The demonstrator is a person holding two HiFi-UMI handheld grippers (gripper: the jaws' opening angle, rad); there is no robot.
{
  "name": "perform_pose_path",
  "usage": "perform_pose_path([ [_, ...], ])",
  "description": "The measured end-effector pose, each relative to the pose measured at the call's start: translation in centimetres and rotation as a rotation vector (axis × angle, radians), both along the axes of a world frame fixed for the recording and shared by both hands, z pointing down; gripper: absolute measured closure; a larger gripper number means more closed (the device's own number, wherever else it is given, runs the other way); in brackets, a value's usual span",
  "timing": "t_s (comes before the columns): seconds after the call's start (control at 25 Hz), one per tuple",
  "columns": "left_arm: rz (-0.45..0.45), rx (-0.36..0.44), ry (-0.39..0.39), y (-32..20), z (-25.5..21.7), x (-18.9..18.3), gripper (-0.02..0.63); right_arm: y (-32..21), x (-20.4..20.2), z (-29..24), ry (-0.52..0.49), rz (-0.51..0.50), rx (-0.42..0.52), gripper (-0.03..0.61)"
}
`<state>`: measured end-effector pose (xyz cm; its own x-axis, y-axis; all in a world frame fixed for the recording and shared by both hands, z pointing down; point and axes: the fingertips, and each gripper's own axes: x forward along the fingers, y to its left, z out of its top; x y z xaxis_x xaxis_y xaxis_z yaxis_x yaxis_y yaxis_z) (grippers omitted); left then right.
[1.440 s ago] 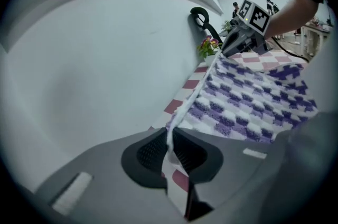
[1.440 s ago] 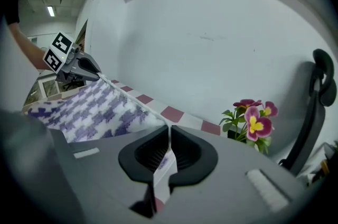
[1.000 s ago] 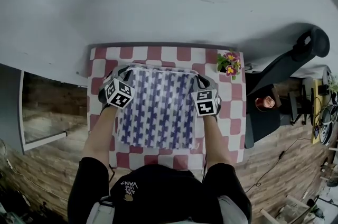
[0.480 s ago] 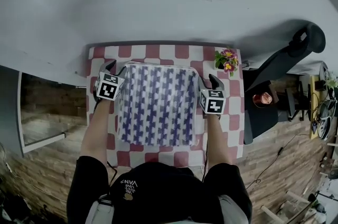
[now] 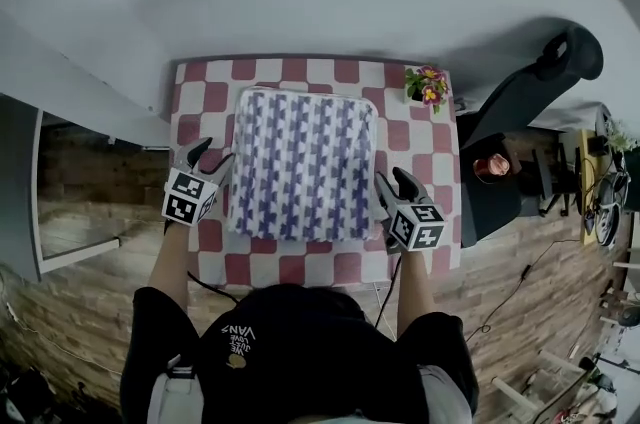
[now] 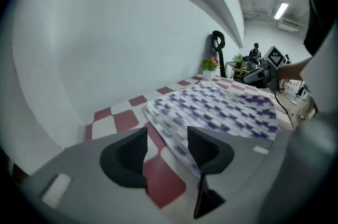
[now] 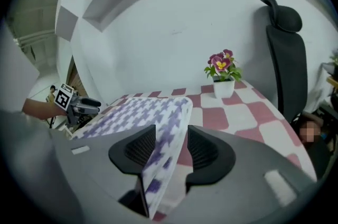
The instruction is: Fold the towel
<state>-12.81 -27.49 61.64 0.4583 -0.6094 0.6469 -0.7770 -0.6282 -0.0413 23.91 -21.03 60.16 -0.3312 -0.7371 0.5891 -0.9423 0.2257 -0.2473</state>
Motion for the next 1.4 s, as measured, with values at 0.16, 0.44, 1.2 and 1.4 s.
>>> perform_pose_path([
  [0.16,-0.053,-0.023,0.161,5.1,-0.5,-0.8,0.4,5.0,-1.0,0.9,-0.061,-0.01,-0.037,0.387],
  [0.44,0.004,-0.091,0.287,13.2,-0.2,-0.9,0.399,11.9,-2.8,1.8,-0.151,-0.083,-0.064,0.327],
  [1.2,0.248,-0.143,0.02,17.0,5.9,0.8,0.569,14.0,-4.1,6.3,0.096,-0.223,-0.07,0.503],
  [1.4,0.258,-0.181,0.07,17.9,4.8,0.3,0.578,15.1,-3.7,5.3,0.051,-0.231,-0.066,0.523],
])
